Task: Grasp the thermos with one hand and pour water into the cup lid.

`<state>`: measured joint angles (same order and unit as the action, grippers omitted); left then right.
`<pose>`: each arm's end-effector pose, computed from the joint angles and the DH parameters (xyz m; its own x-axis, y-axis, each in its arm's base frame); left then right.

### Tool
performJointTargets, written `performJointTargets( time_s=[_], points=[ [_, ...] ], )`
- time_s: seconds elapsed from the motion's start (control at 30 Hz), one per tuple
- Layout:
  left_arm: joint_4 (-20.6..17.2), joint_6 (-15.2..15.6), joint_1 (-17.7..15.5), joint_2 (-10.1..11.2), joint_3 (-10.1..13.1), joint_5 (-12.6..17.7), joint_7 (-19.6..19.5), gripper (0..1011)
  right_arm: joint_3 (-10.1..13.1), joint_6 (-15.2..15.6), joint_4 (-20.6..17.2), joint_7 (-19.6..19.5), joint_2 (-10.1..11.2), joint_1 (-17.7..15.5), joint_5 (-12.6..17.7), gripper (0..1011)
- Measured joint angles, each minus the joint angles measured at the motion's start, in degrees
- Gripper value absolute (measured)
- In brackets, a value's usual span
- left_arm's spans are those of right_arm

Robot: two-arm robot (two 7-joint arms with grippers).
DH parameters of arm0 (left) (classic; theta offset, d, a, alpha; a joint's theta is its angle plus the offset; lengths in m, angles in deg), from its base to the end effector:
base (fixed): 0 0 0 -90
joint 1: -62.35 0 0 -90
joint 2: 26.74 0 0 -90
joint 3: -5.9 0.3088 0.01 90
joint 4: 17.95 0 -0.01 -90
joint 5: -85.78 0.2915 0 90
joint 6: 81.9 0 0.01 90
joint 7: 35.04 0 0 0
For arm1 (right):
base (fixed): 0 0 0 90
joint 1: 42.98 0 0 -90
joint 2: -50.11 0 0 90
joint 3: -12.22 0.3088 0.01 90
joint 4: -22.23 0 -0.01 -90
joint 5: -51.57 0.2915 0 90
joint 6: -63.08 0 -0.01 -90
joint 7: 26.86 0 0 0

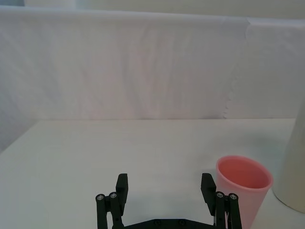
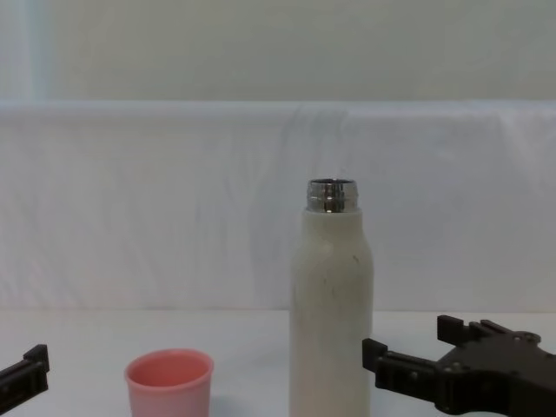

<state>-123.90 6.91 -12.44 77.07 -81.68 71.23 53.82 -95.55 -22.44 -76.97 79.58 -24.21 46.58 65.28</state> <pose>0.2310 0.0438 -0.3028 0.1246 0.9917 -0.0327 -0.9921 0.1241 -0.0175 0.2923 0.0178 -0.2889 0.5860 -0.8102 0.0147 0.8103 0.5858 -0.0177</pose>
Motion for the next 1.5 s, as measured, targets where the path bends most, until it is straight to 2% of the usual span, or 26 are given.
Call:
performJointTargets(
  time_s=[0.77, 1.5],
  points=[
    [0.00, 0.00, 0.00, 0.00, 0.00, 0.00, 0.00, 1001, -3.09, 0.62, 5.23, -1.10, -2.94, 5.62, -2.07, 1000],
    [0.00, 0.00, 0.00, 0.00, 0.00, 0.00, 0.00, 1001, -4.03, 0.91, 8.11, -1.36, -4.95, 8.37, -2.83, 1000]
  ],
)
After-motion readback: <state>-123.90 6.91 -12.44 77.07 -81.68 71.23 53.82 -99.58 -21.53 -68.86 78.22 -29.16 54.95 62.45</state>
